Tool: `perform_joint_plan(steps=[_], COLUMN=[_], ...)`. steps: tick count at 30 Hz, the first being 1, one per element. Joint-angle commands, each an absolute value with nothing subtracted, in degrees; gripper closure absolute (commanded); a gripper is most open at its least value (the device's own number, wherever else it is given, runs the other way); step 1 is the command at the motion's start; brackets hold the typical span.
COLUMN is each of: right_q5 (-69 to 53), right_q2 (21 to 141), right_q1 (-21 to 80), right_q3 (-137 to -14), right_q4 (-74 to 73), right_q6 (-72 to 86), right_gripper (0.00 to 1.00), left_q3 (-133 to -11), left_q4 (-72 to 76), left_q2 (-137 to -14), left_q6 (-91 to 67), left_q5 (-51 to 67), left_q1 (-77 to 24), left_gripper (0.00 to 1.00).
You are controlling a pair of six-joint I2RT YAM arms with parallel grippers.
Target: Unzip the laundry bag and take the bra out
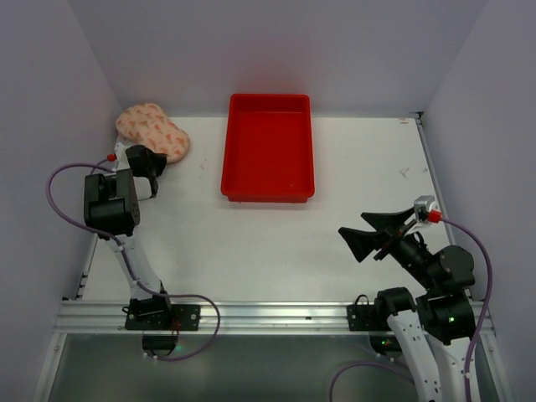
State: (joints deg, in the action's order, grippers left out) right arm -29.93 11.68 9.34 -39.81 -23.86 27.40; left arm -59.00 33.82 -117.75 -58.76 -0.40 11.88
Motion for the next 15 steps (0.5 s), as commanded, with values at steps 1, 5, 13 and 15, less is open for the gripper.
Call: perform_joint_plan(steps=[1, 5, 13, 15], right_q5=[-29.62, -32.68, -39.19, -38.94], right_q2=[12.30, 15.99, 22.32, 21.80], right_q1=[9.23, 9.23, 9.32, 9.32], right_q3=[-38.68, -39.11, -43.33, -43.42], right_q4=[-20.40, -19.78, -20.04, -20.30], right_q6=[27.33, 28.74, 30.23, 30.32], right_gripper=[0.01, 0.01, 0.01, 0.01], left_q3=[-59.07, -51.87, -37.81, -37.53], left_q4=[37.36, 35.60, 6.04, -1.45], left_q2=[-114.46, -103.74, -59.07, -51.02], left_q6=[-57.22, -58.18, -48.18, -44.15], left_q5=[2.01, 6.93, 17.91, 19.94], left_q1=[12.48, 11.08, 4.23, 2.65], left_gripper=[0.99, 1.00, 1.00, 1.00])
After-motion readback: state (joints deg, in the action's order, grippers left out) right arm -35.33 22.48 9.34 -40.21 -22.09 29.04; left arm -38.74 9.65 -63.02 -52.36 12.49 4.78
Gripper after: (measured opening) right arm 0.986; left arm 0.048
